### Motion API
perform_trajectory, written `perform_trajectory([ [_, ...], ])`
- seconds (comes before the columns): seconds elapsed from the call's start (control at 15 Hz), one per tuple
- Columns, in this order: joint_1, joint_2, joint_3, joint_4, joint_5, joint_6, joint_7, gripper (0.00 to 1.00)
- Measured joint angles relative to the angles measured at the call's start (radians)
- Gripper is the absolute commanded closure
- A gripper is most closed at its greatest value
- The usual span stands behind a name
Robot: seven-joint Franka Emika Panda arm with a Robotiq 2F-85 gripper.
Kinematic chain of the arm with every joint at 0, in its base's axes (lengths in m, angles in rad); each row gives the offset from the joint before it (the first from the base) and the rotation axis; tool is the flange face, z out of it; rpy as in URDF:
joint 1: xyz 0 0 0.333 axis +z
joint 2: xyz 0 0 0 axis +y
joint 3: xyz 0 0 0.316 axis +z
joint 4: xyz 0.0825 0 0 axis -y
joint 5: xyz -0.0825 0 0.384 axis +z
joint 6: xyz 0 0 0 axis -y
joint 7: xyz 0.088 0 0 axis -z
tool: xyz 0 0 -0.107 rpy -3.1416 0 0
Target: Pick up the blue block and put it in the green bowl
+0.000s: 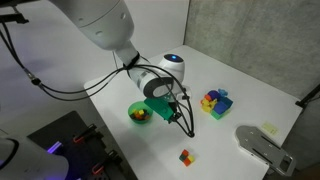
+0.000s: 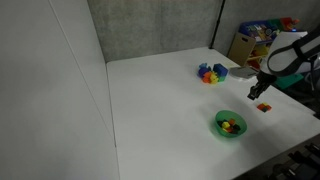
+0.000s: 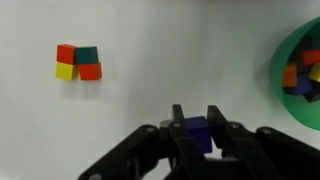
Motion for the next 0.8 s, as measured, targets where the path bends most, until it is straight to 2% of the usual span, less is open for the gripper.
perform_trajectory([
  [0.4,0.101,-0.052,0.054,-0.002,0.063,-0.152,0.054,0.9],
  [0.8,0.167,-0.042,0.108,-0.018,0.105,-0.186,0.069,0.9],
])
